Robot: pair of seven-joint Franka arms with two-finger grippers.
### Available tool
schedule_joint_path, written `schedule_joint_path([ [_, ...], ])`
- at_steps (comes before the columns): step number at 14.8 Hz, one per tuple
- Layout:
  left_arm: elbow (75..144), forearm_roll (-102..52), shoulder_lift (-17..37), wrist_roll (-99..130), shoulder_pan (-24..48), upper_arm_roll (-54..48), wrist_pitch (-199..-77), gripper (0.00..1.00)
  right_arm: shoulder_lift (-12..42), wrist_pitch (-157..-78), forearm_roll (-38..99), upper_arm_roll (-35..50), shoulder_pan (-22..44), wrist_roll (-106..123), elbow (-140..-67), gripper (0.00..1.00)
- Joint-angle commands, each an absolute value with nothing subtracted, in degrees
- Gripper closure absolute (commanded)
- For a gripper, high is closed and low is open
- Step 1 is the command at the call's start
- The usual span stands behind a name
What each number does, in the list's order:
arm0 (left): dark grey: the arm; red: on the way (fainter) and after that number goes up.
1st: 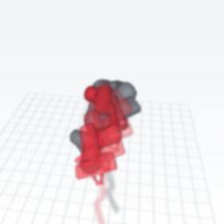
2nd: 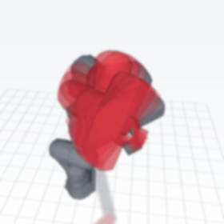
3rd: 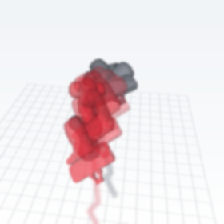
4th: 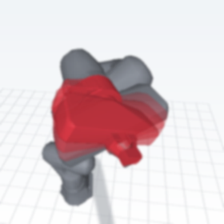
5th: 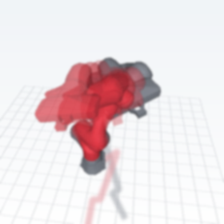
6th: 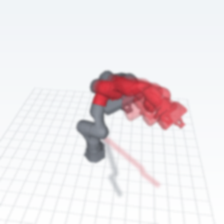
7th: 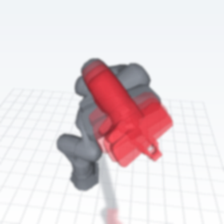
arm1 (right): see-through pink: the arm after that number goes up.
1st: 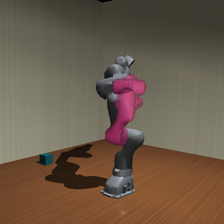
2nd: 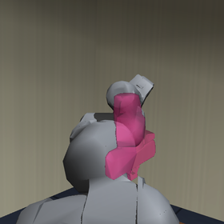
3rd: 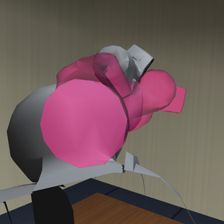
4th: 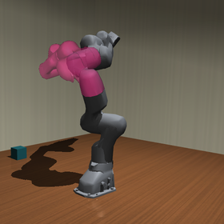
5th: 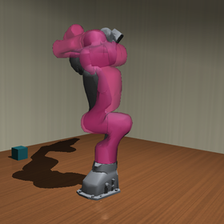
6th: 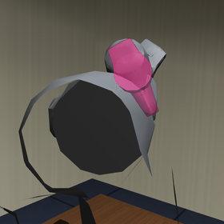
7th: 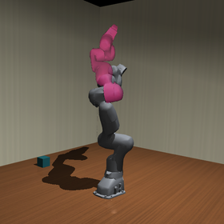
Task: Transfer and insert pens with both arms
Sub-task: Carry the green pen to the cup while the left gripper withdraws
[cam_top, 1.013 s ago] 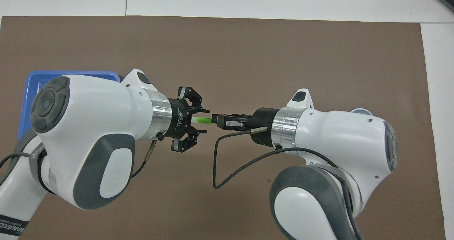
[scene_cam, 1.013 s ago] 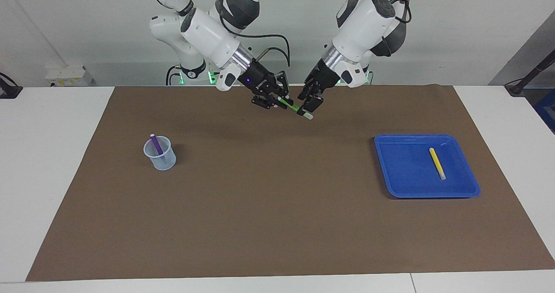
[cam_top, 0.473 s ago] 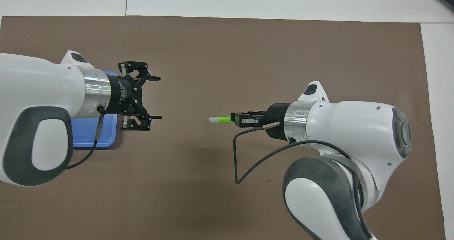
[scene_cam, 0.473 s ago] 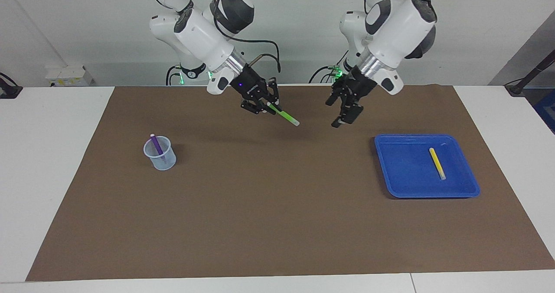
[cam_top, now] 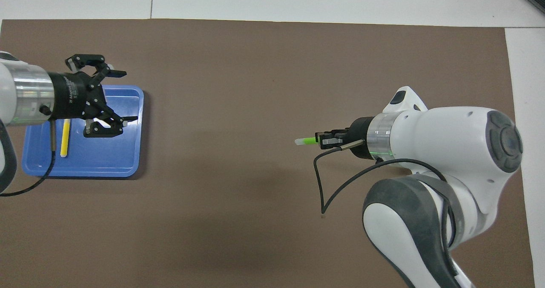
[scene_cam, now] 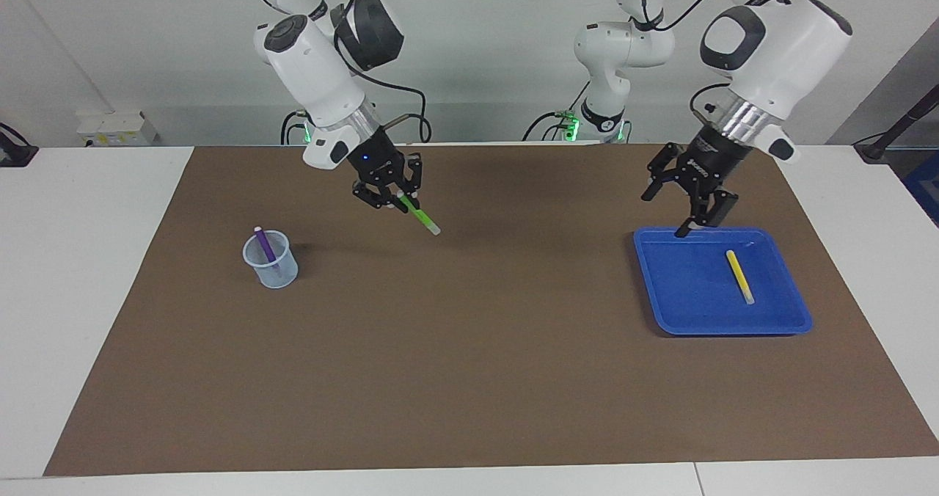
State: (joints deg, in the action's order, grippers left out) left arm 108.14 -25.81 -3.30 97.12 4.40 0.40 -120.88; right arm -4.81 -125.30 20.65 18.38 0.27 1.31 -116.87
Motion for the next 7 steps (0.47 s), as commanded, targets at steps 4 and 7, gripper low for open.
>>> schedule_joint_path([
  [4, 108.5, -24.2, -4.5, 97.3, 0.8, -0.3, -121.4, 0.0, -9.0, -117.4, 5.8, 18.7, -5.7, 0.7, -116.7, 1.0],
  [7, 108.5, -17.2, -4.6, 92.4, -0.3, -0.2, -121.0, 0.0, -10.7, -114.9, 0.9, 18.7, -8.2, 1.1, -116.7, 1.0],
])
